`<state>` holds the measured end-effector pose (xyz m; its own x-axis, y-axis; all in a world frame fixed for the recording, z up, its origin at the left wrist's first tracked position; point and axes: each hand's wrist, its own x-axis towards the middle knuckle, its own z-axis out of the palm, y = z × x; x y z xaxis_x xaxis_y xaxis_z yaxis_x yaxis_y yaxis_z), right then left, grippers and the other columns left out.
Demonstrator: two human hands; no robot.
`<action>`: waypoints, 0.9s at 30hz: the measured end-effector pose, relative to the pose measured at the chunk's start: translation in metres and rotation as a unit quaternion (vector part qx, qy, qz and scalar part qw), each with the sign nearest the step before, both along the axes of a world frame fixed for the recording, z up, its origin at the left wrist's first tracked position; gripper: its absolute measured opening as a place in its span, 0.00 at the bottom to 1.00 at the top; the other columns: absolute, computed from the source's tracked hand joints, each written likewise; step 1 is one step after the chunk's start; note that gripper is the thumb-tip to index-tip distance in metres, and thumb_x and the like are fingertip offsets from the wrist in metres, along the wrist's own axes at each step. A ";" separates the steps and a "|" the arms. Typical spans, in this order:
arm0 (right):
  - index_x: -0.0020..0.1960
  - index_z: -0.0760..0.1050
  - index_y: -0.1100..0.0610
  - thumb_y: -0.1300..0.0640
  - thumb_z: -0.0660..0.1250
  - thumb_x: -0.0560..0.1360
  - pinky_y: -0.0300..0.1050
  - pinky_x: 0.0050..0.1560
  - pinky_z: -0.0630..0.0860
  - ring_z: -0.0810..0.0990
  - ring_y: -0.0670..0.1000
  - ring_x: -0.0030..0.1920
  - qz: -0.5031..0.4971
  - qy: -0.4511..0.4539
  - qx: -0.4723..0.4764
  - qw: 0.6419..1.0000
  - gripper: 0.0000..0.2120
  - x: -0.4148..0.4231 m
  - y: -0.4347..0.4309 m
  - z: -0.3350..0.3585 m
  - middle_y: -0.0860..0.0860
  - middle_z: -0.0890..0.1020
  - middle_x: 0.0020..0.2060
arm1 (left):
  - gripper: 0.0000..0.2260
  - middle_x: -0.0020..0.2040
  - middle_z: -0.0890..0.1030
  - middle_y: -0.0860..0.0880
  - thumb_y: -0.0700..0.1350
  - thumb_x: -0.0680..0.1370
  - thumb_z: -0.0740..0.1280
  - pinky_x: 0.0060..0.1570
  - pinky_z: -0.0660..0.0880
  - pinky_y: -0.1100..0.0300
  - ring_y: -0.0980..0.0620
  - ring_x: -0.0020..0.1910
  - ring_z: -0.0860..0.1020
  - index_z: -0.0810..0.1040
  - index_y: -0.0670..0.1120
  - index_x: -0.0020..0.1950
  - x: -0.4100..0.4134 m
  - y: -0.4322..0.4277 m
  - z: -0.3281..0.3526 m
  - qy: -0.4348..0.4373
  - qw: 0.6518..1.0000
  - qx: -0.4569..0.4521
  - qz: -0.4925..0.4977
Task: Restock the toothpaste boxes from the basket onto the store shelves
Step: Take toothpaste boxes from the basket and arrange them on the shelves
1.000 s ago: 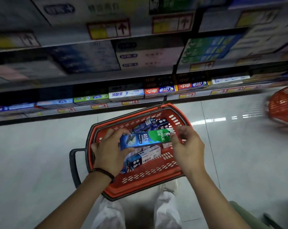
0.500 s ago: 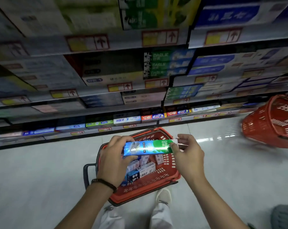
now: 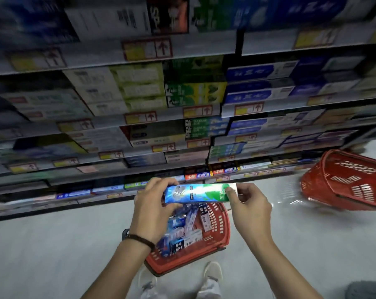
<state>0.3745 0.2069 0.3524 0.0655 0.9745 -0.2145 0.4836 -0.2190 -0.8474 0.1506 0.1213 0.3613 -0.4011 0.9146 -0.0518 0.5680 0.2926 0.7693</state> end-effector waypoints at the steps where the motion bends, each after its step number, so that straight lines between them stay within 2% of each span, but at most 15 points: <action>1: 0.50 0.81 0.49 0.51 0.75 0.79 0.29 0.42 0.74 0.83 0.38 0.44 0.000 0.002 0.008 1.000 0.04 0.001 0.001 0.010 0.41 0.86 0.43 | 0.23 0.57 0.76 0.62 0.39 0.71 0.82 0.49 0.79 0.67 0.65 0.57 0.77 0.79 0.58 0.58 0.001 -0.001 0.012 0.000 1.000 0.010 0.001; 4: 0.48 0.81 0.49 0.50 0.76 0.78 0.30 0.39 0.73 0.82 0.38 0.42 -0.006 0.025 0.033 0.999 0.04 0.006 0.004 0.042 0.42 0.86 0.41 | 0.23 0.56 0.76 0.63 0.39 0.71 0.82 0.49 0.74 0.73 0.68 0.58 0.75 0.79 0.59 0.57 0.004 0.001 0.049 0.012 1.000 0.026 -0.007; 7: 0.44 0.81 0.50 0.50 0.77 0.77 0.30 0.38 0.72 0.82 0.40 0.41 -0.012 0.047 0.055 0.997 0.07 0.010 0.006 0.074 0.44 0.85 0.38 | 0.24 0.56 0.76 0.64 0.39 0.71 0.82 0.52 0.78 0.66 0.67 0.58 0.75 0.78 0.63 0.55 0.007 0.005 0.083 0.024 0.999 0.047 -0.005; 10: 0.42 0.81 0.51 0.50 0.77 0.77 0.31 0.37 0.72 0.82 0.41 0.40 -0.017 0.065 0.081 0.994 0.08 0.012 0.007 0.107 0.44 0.85 0.36 | 0.24 0.56 0.75 0.66 0.40 0.70 0.82 0.52 0.77 0.64 0.68 0.58 0.74 0.78 0.62 0.56 0.009 0.008 0.118 0.040 0.997 0.067 -0.004; 15: 0.41 0.81 0.51 0.47 0.78 0.76 0.43 0.41 0.78 0.83 0.43 0.39 -0.017 0.092 0.117 0.989 0.10 0.013 0.009 0.149 0.43 0.85 0.36 | 0.24 0.56 0.77 0.63 0.38 0.69 0.83 0.47 0.76 0.67 0.63 0.53 0.77 0.79 0.60 0.55 0.011 0.009 0.161 0.054 0.994 0.096 -0.012; 20: 0.39 0.80 0.51 0.46 0.78 0.76 0.34 0.35 0.72 0.81 0.42 0.37 -0.011 0.100 0.152 0.983 0.12 0.015 0.017 0.192 0.41 0.84 0.35 | 0.25 0.55 0.78 0.62 0.35 0.69 0.82 0.48 0.70 0.77 0.65 0.54 0.76 0.80 0.59 0.54 0.011 0.017 0.204 0.070 0.989 0.129 -0.010; 27: 0.36 0.78 0.52 0.48 0.78 0.76 0.33 0.33 0.71 0.79 0.39 0.35 0.010 0.132 0.212 0.968 0.15 0.017 0.037 0.253 0.41 0.83 0.33 | 0.24 0.54 0.78 0.62 0.34 0.69 0.81 0.47 0.69 0.78 0.68 0.54 0.75 0.79 0.59 0.54 0.017 0.031 0.262 0.092 0.980 0.174 0.001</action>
<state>0.3920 0.2435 0.6059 0.0430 0.9791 0.1987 0.2379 0.1831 -0.9539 0.1674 0.1523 0.6237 -0.3759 0.8633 0.3369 0.7067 0.0319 0.7068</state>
